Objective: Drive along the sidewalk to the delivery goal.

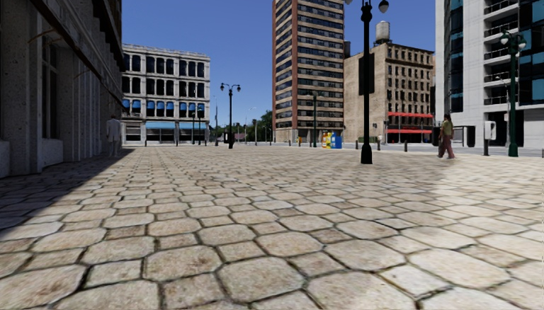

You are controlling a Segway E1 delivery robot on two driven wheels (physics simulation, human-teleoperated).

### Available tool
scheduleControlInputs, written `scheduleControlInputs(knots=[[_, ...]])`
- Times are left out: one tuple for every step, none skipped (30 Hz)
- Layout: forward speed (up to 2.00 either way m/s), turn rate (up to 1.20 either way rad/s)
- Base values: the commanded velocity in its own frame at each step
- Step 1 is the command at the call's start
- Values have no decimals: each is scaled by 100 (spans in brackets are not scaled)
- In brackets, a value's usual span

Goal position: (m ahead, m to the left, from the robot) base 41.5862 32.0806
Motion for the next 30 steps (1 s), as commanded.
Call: scheduleControlInputs(knots=[[200, 0], [200, 0], [200, 0], [200, 0], [200, 0], [200, 0], [200, 0], [200, 0], [200, 0], [200, 0], [200, 0], [200, 6], [200, 17], [200, 26], [200, 26], [200, 30], [200, 32], [200, 33], [200, 33], [200, 33], [200, 33], [200, 33], [200, 33], [200, 33], [200, 33], [200, 33], [200, 29], [200, 29], [200, 19], [200, 7]])
